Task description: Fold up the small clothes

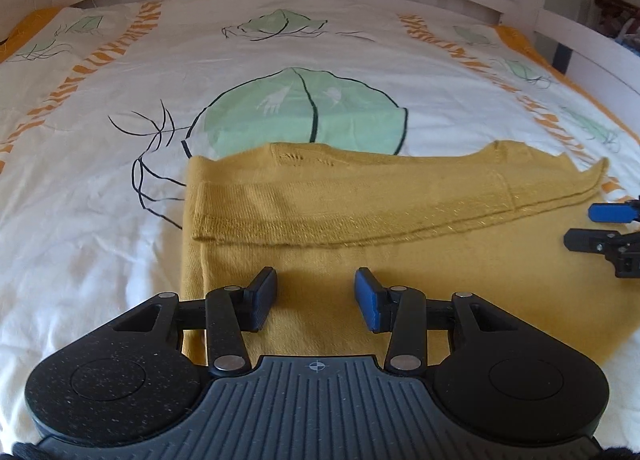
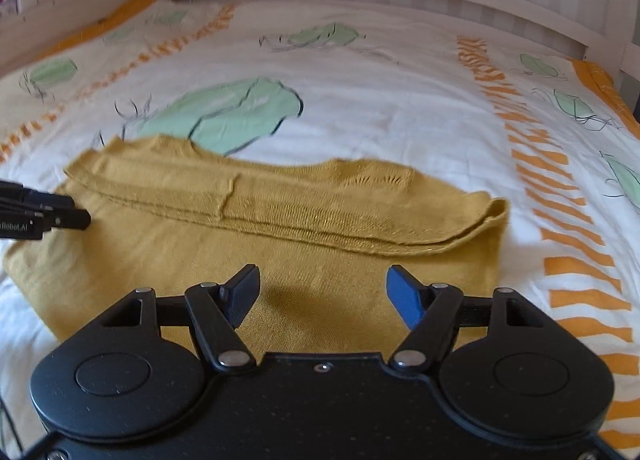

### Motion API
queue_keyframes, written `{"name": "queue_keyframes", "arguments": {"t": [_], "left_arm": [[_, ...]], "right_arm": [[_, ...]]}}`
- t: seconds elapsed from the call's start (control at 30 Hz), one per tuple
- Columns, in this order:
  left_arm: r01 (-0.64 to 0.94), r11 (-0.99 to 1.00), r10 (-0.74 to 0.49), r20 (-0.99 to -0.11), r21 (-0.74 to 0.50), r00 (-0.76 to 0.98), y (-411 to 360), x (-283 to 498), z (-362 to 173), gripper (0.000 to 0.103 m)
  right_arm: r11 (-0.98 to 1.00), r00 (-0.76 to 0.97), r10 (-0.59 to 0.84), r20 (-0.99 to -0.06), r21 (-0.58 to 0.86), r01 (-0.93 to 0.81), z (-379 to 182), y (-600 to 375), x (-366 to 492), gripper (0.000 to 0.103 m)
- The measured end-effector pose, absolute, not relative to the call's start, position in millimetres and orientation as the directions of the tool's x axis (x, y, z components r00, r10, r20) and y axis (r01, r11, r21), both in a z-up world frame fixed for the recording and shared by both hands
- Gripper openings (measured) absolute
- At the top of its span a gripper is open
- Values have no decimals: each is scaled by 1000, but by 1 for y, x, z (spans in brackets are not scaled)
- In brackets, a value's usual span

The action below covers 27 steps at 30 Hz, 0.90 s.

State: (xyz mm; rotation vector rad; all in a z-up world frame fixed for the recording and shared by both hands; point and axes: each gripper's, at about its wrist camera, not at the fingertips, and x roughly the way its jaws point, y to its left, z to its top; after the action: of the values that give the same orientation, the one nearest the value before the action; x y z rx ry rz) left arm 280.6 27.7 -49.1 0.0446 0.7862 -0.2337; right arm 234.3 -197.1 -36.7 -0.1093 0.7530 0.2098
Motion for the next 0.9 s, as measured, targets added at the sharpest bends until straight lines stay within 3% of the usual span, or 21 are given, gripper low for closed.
{"name": "queue_keyframes", "arguments": {"t": [0.67,0.9], "left_arm": [[32,990,-119,-710,-135,694,45,360,-42,43],[110,986,-166,-695,-125,700,26,339,-26,43]], "right_arm": [[995,716,96,-691,64,-71,-46,-215,317,76],[997,720,75,-690,61,-45,-41,-223,314,76]]}}
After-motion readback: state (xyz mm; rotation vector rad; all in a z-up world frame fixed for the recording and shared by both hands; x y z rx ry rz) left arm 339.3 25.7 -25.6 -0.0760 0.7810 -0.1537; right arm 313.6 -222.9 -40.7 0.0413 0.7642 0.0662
